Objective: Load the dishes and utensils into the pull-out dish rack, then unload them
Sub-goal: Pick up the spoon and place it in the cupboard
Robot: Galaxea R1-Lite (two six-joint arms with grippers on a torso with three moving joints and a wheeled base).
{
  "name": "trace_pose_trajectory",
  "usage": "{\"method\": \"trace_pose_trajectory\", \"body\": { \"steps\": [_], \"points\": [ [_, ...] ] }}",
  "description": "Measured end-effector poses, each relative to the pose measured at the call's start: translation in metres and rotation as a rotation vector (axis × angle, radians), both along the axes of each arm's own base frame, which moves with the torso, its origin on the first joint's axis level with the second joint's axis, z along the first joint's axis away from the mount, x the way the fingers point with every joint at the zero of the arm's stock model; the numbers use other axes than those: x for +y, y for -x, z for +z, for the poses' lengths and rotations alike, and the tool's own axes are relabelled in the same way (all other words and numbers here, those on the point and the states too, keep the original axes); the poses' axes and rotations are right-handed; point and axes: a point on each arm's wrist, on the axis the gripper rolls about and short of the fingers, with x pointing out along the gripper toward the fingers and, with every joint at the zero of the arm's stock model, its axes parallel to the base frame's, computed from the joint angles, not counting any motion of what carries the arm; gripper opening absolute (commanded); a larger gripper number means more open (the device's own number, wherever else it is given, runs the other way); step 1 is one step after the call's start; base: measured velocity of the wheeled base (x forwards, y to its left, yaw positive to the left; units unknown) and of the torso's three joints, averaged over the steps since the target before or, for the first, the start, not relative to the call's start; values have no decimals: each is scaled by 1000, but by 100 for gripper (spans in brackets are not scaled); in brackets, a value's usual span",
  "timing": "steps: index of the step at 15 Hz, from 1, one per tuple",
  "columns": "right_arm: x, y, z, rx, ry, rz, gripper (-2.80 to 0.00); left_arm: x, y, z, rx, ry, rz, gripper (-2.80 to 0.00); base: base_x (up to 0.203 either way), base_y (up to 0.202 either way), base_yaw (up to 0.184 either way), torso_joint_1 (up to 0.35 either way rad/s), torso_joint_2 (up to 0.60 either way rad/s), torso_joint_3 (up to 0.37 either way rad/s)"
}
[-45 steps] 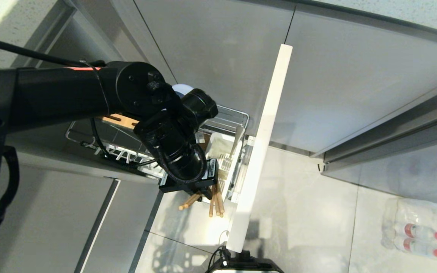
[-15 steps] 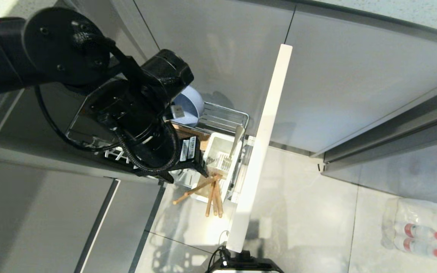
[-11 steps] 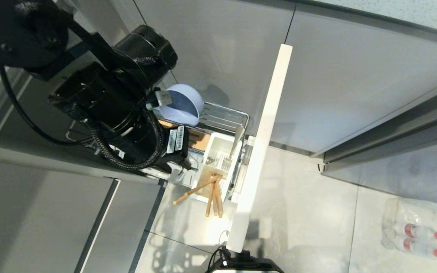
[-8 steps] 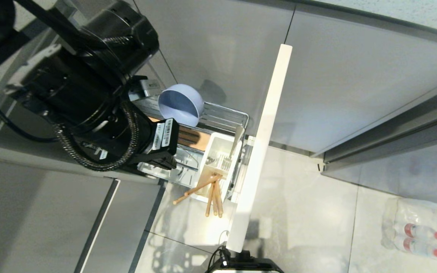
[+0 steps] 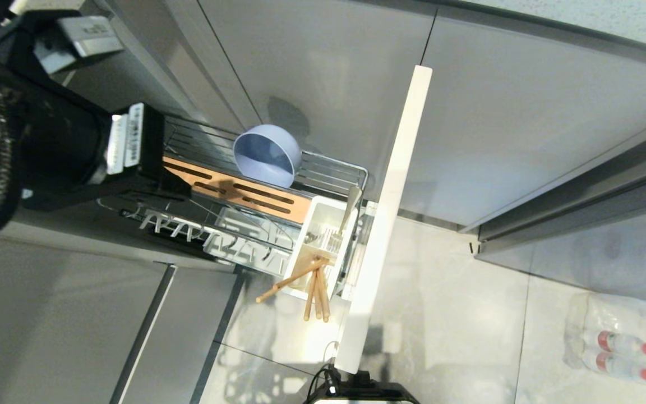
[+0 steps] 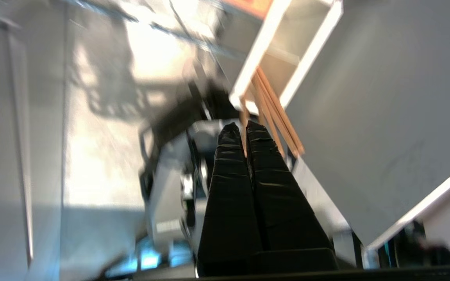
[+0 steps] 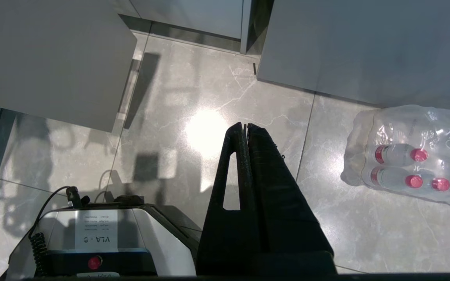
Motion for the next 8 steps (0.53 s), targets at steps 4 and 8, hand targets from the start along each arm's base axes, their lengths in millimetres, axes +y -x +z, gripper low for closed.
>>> {"method": "trace_pose_trajectory", "body": {
  "steps": [4,8],
  "points": [
    [0,0,0,0,0,0,-280,30,25,26,-222,5,122,-280,0,0,0,0,0,0],
    [0,0,0,0,0,0,-280,62,47,54,-442,40,176,-280,0,0,0,0,0,0]
  ]
}}
